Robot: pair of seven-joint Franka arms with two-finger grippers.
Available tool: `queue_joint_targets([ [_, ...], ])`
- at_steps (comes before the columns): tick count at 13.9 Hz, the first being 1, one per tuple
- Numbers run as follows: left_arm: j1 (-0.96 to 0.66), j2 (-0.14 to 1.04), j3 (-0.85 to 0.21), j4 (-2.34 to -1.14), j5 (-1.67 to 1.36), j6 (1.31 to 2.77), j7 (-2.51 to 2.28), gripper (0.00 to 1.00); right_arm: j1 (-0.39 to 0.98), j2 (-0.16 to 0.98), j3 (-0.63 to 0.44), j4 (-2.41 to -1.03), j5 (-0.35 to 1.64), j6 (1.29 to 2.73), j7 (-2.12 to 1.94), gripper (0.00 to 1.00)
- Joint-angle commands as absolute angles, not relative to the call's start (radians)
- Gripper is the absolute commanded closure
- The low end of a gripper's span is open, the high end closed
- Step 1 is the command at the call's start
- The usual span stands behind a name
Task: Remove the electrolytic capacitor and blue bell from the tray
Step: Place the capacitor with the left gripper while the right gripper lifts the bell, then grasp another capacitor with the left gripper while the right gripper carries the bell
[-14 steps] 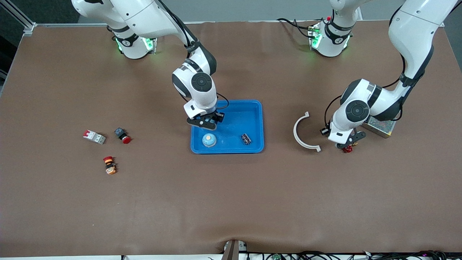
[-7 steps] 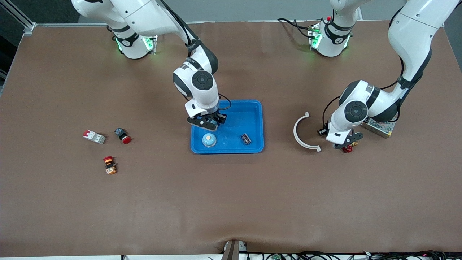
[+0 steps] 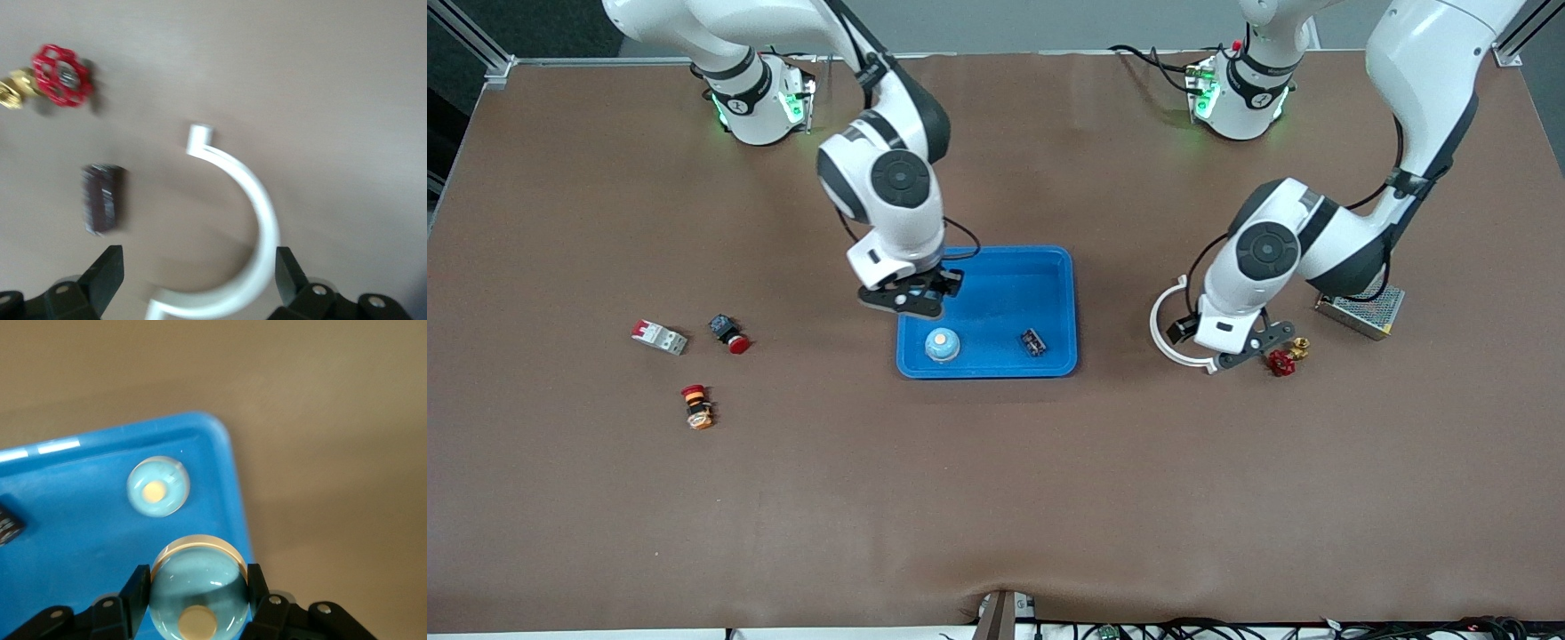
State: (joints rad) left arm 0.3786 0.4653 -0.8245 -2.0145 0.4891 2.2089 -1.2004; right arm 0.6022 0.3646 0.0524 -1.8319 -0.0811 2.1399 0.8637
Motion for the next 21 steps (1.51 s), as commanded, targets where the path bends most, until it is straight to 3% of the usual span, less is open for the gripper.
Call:
queue_joint_targets([
  [1,0.260,0.541,-0.824,-1.887,0.456,2.177,-1.323,0.00,0.516,0.234,0.064,-1.971,-0.089,2.146,0.708,1.00],
  [4,0.137,0.638,-0.810,-1.760,0.468,2.177,-1.429,0.00,0.424,0.132,0.064,-2.089,-0.089,2.148,0.530,1.00],
  [8,-0.049,0.709,-0.704,-1.638,0.462,2.178,-1.502,0.17,0.315,0.011,0.063,-2.216,-0.089,2.149,0.321,1.00],
  [11,-0.144,0.742,-0.637,-1.591,0.457,2.180,-1.557,0.18,0.237,-0.055,0.061,-2.281,-0.089,2.148,0.183,1.00],
  [17,-0.209,0.827,-0.630,-1.519,0.465,2.192,-1.595,0.22,-0.012,-0.091,0.061,-2.333,-0.089,2.161,-0.199,1.00],
  [21,-0.285,0.850,-0.545,-1.519,0.459,2.227,-1.598,0.29,-0.106,-0.089,0.060,-2.358,-0.090,2.207,-0.339,1.00],
])
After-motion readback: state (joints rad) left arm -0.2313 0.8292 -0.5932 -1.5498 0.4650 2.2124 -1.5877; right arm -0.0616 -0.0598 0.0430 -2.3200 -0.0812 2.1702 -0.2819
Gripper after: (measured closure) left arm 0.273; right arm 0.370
